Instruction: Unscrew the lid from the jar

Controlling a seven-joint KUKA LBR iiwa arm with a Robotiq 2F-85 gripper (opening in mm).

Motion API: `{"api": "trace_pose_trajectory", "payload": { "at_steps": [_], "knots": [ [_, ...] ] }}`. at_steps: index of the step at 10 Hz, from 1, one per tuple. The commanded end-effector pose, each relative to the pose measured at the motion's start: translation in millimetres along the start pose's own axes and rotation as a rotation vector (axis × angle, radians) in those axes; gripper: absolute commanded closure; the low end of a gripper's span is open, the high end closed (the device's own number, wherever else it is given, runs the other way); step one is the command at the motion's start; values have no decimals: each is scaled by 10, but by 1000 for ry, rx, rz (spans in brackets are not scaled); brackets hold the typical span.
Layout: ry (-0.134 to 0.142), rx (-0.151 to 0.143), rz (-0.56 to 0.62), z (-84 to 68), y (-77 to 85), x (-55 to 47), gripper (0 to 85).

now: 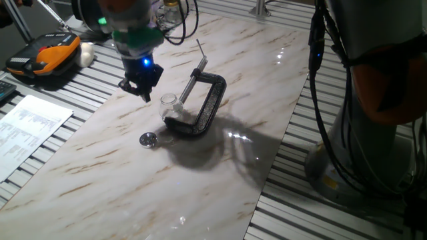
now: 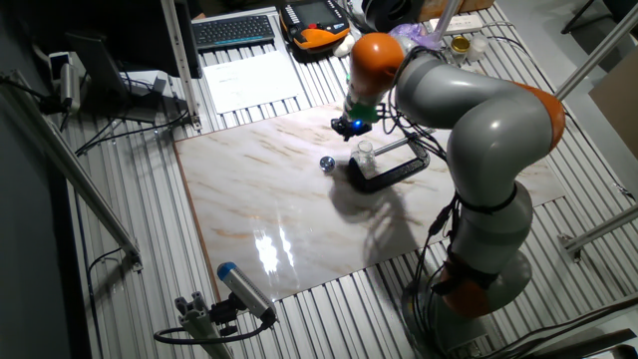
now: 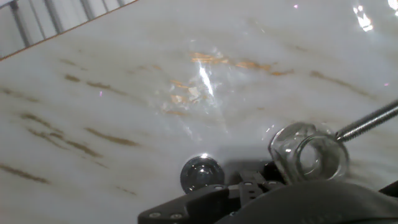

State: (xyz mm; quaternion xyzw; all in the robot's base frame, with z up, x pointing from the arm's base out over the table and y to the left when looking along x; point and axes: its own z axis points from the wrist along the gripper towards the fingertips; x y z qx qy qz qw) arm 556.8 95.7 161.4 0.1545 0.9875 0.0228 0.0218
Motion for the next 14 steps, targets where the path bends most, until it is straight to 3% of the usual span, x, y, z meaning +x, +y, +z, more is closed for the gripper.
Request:
{"api": "trace_pose_trajectory", "payload": {
  "at_steps": [1, 4, 6, 10, 14],
  "knots": [
    [6, -5, -82, -58, -44, -22, 850],
    [3, -15, -94, -195, -148, -66, 850],
    [-17, -22, -95, -284, -199, -64, 850],
    [-25, -5, -111, -435, -282, -68, 850],
    [-8, 6, -137, -517, -356, -41, 850]
  ]
}}
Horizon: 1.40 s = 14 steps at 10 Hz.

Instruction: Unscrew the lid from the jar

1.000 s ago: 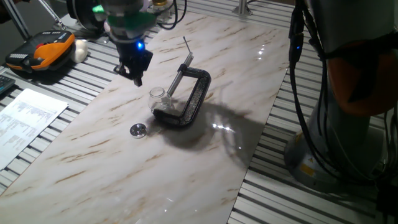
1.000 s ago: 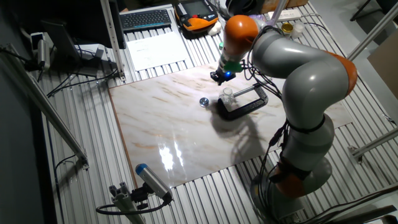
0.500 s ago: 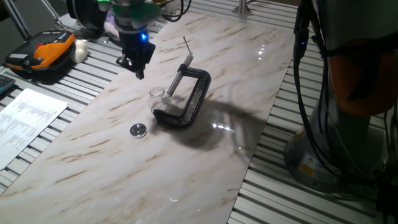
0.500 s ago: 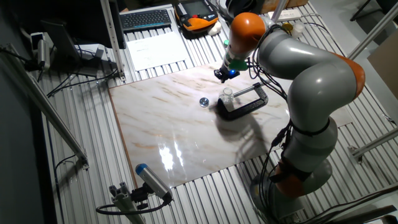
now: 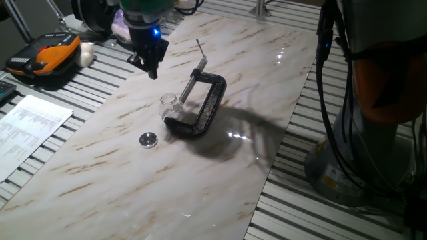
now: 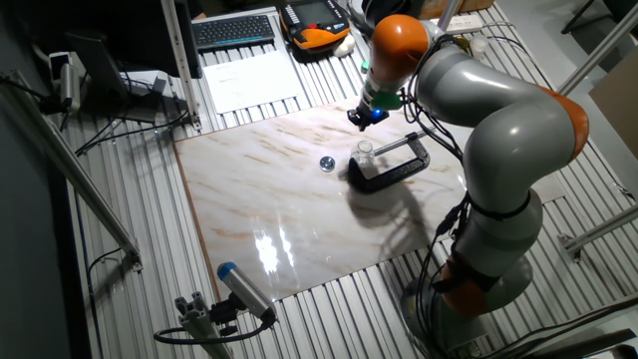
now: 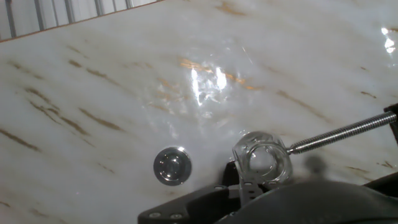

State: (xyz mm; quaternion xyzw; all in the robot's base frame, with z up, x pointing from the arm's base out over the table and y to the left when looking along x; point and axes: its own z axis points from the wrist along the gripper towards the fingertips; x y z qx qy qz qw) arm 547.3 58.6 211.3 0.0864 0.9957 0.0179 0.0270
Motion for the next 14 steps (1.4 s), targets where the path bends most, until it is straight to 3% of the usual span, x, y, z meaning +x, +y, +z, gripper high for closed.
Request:
{"api": "trace_pose_trajectory", "payload": {
  "at_steps": [1, 4, 8, 14],
  "knots": [
    [0, 1, -11, -21, -29, -5, 850],
    [4, -2, -36, -82, -152, -52, 850],
    [1, 8, -55, -127, -196, -23, 850],
    [58, 2, -67, -130, -197, -16, 850]
  ]
}}
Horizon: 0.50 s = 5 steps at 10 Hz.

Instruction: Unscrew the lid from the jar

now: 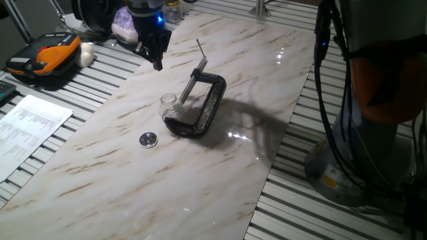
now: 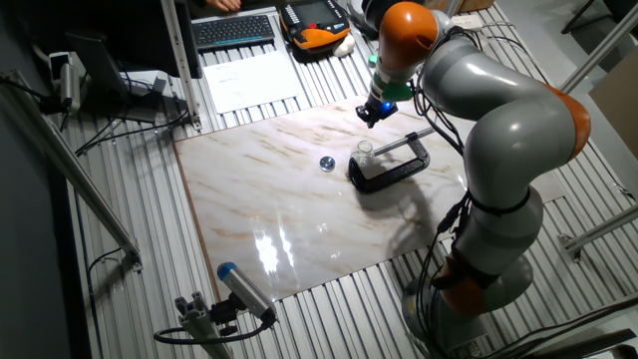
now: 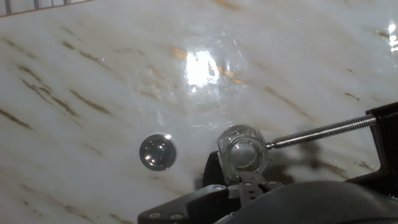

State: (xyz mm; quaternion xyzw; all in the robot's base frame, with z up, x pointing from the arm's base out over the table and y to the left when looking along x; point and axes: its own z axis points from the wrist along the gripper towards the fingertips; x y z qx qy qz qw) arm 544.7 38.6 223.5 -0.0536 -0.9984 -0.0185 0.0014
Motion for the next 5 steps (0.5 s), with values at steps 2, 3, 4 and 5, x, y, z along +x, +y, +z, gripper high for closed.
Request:
{"api": "trace_pose_trajectory", "payload": {
  "at_steps": [2, 3, 4, 5],
  "knots": [
    [-6, 0, 7, 1, -1, -5, 850],
    [-5, -5, 9, 1, 0, -3, 850],
    [-7, -5, 10, 0, 1, -1, 850],
    [-6, -8, 13, 1, 1, -2, 850]
  ]
}}
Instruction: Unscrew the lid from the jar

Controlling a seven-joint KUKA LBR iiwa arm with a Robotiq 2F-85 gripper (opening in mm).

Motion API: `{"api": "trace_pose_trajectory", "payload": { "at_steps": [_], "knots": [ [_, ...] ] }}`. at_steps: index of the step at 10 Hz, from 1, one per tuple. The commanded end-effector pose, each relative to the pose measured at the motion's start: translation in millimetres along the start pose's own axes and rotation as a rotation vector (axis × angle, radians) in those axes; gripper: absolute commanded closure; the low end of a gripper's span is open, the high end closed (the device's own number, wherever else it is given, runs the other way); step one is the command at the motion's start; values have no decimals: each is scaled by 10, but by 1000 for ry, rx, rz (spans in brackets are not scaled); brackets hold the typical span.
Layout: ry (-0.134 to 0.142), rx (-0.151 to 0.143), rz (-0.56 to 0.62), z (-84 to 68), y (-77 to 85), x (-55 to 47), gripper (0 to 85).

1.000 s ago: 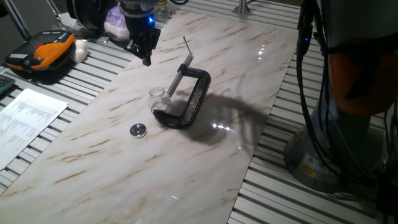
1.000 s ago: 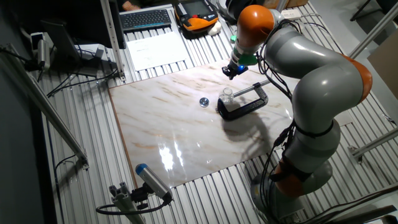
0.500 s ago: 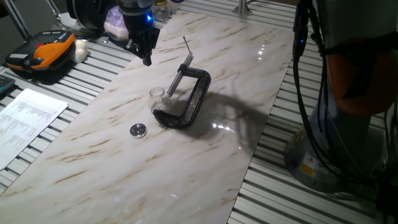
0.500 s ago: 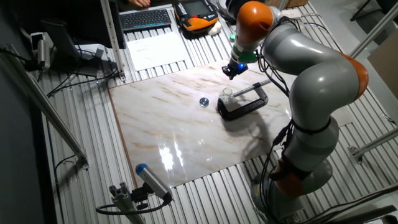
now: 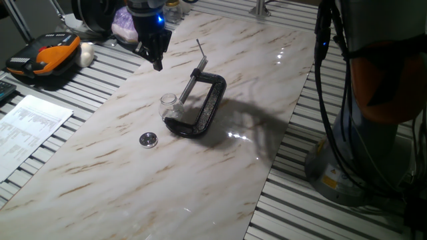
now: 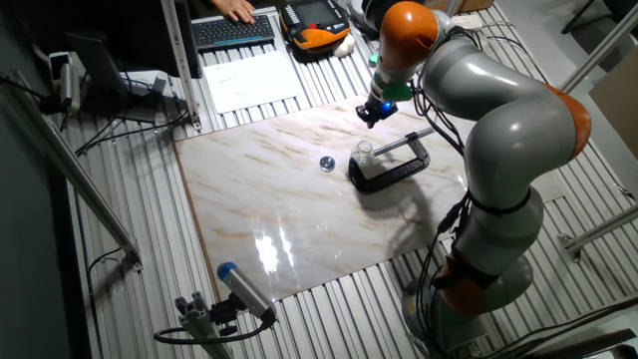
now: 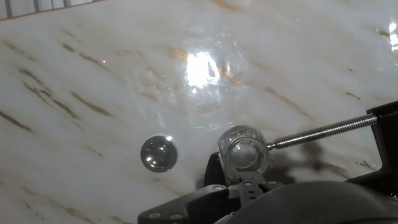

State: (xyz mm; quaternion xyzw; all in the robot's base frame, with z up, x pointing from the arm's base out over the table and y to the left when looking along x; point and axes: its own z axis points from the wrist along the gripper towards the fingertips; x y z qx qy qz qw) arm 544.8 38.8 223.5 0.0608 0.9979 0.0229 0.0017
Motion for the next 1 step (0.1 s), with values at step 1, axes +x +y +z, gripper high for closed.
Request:
{"api": "trace_pose_trajectory", "payload": {
  "at_steps": [1],
  "knots": [
    [-2, 0, 0, 1, 0, -1, 850]
  ]
}}
